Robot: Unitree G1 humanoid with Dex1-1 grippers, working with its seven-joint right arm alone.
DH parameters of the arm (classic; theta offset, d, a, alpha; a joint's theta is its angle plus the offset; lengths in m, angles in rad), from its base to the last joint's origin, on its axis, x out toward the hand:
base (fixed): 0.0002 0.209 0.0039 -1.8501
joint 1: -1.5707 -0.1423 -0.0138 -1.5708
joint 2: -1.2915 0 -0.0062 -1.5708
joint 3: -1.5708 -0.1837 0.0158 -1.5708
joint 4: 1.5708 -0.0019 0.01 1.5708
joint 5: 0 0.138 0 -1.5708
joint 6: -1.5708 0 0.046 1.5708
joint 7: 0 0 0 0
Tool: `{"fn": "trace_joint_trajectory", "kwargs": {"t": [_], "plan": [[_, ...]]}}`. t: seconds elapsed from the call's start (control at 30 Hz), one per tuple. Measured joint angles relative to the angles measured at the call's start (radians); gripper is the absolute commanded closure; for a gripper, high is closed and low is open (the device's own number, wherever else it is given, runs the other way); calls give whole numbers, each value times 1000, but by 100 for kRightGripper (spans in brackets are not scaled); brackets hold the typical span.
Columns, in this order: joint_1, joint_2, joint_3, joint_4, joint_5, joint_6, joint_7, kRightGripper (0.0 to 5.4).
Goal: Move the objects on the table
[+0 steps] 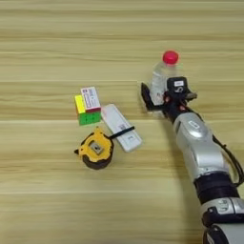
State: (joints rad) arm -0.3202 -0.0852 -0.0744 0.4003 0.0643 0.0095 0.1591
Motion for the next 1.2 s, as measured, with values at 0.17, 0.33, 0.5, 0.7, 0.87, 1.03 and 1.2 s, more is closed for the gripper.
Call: {"fn": "trace_joint_trajectory", "kwargs": {"t": [0.17, 0.33, 0.5, 0.7, 0.87, 1.03, 1.2], "plan": [[-9, 0, -3, 31, -2, -28, -2, 117], [-9, -9, -13, 41, -7, -56, -22, 181], [22, -29, -17, 42, -43, -118, -59, 212], [43, -69, -56, 68, -55, -180, -89, 218], [52, -93, -91, 97, -46, -220, -91, 218], [53, -112, -122, 129, -40, -257, -92, 221], [54, -136, -155, 166, -30, -286, -97, 223]]}}
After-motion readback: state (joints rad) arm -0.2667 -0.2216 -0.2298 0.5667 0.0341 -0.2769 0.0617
